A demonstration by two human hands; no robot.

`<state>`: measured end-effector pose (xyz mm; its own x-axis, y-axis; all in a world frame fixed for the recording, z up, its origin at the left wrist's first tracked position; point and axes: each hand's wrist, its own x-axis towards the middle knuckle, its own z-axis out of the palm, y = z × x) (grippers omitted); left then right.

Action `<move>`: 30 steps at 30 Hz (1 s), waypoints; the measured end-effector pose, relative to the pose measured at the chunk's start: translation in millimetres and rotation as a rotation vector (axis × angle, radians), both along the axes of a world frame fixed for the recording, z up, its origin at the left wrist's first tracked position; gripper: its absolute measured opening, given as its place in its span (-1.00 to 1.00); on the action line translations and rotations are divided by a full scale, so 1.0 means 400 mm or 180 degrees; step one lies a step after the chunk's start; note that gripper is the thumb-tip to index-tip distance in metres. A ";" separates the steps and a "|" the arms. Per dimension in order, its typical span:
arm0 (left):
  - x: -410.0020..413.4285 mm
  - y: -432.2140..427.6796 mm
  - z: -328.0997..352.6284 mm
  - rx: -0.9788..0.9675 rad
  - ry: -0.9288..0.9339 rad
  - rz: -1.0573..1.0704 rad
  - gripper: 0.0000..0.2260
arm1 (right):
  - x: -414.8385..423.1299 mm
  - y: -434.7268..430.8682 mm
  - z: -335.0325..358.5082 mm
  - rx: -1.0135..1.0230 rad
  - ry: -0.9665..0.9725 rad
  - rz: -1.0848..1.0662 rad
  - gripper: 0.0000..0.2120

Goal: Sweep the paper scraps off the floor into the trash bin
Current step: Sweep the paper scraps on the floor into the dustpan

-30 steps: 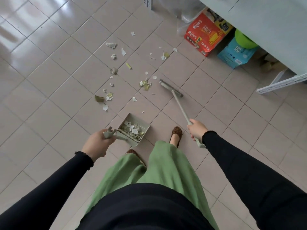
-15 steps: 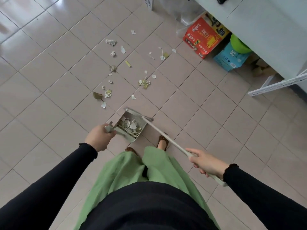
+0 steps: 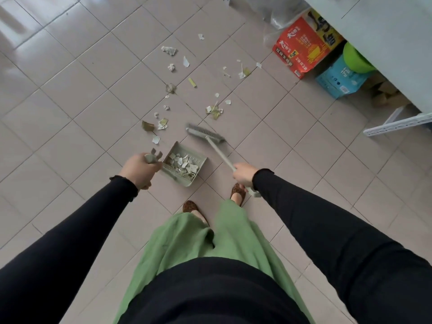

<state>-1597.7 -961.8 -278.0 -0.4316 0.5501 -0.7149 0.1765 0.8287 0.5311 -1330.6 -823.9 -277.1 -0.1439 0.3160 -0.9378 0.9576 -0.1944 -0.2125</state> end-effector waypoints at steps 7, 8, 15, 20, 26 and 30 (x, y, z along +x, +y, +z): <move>-0.015 -0.036 -0.017 0.0023 -0.0031 0.0104 -0.86 | 0.206 -0.053 0.181 -0.0477 0.0317 -0.0554 -0.64; -0.015 -0.044 -0.015 0.0029 -0.0024 0.0123 -0.86 | 0.207 -0.064 0.182 -0.0410 0.0330 -0.0572 -0.60; -0.039 -0.143 0.005 0.0081 -0.0063 0.0609 -0.85 | 0.021 -0.043 0.095 0.0113 0.0487 -0.0472 -0.51; -0.088 -0.213 0.022 0.0076 -0.0024 0.0989 -0.85 | -0.184 -0.010 0.032 0.0261 0.0609 -0.0223 -0.54; -0.176 -0.228 0.034 0.0030 0.0021 0.1298 -0.86 | -0.405 0.036 -0.030 0.0146 0.0447 0.0025 -0.66; -0.237 -0.200 0.034 0.0002 -0.0020 0.1420 -0.81 | -0.444 0.029 -0.040 -0.0003 0.0217 0.0408 -0.66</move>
